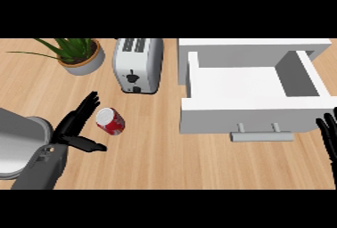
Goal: Pick up the can, place it into the drawer and close the drawer
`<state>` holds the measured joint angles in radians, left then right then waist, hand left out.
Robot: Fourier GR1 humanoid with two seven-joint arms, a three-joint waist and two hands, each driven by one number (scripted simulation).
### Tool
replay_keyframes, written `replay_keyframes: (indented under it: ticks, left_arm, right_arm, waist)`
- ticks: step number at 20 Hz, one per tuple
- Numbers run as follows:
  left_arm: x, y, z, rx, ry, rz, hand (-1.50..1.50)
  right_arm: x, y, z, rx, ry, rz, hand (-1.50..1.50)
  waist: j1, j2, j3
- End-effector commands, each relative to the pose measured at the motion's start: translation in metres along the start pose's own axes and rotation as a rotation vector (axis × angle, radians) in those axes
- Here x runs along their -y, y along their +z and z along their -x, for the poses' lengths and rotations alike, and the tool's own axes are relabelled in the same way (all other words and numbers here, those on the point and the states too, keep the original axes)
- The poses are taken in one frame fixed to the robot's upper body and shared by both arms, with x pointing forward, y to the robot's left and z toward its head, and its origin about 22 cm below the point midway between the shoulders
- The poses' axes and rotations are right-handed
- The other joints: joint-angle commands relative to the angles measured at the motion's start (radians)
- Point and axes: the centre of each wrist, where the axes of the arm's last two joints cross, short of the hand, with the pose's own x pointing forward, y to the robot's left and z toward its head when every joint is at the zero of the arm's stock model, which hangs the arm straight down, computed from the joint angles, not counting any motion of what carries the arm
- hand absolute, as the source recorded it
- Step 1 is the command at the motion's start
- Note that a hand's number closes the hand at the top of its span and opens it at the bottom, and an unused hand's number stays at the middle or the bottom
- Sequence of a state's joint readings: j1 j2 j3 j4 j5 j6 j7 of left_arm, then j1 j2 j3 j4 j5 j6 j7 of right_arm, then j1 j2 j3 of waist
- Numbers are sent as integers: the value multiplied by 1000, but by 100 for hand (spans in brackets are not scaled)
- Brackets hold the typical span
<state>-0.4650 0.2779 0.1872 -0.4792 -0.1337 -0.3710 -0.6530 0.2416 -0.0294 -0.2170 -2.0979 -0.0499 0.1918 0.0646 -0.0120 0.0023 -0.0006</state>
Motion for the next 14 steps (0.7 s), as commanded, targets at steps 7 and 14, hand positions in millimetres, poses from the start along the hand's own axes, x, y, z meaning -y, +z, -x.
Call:
replay_keyframes:
  ticks: [7, 14]
  left_arm:
    - [15, -8, 8, -5, -9, 23, -150]
    - [33, -27, 5, -9, 3, 38, -150]
  right_arm:
    - [18, -1, -1, 5, -5, 10, -150]
    - [6, 0, -1, 3, -2, 18, -150]
  waist:
    - [2, -1, 0]
    - [-1, 1, 0]
